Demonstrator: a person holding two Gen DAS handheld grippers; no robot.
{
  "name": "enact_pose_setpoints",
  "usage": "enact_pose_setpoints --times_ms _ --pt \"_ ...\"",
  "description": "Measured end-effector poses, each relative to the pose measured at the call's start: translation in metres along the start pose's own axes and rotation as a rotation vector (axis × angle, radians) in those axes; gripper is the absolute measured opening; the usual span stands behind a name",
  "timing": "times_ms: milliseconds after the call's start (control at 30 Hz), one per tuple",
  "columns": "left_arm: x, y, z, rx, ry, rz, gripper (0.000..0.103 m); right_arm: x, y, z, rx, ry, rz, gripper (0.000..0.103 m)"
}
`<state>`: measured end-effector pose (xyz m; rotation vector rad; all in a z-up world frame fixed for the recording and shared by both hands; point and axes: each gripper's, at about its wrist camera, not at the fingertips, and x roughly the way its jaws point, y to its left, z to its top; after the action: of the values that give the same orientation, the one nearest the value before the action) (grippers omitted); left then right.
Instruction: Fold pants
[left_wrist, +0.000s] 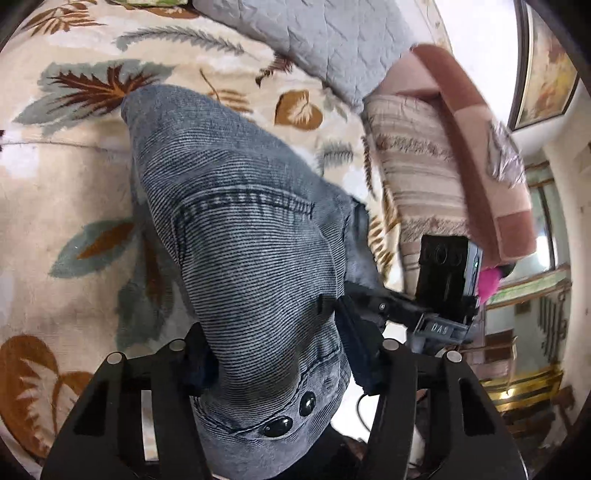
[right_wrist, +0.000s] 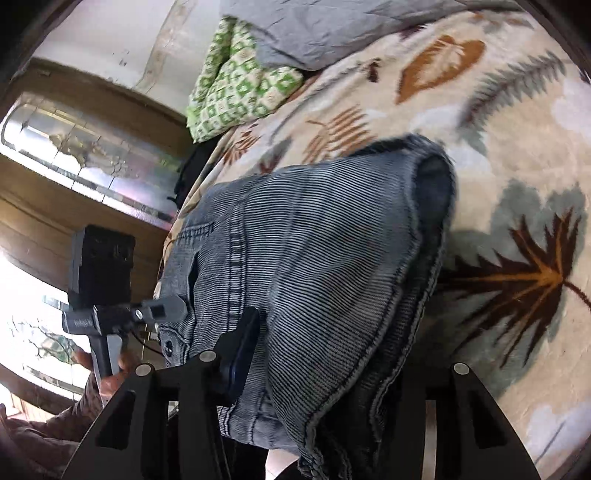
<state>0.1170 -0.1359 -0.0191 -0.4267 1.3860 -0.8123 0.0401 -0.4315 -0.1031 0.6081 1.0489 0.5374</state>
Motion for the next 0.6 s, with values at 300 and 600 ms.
enact_pose_setpoints --times_ms 300,600 --pt "-0.07 0.005 0.043 0.019 -0.137 0.087 0.056 0.009 0.063 0.059 -0.12 -0.064 0.046 0.049" --pt "-0.057 0.053 0.1 0.005 -0.134 0.272 0.056 0.071 0.073 0.124 -0.157 -0.1 -0.044 0.051"
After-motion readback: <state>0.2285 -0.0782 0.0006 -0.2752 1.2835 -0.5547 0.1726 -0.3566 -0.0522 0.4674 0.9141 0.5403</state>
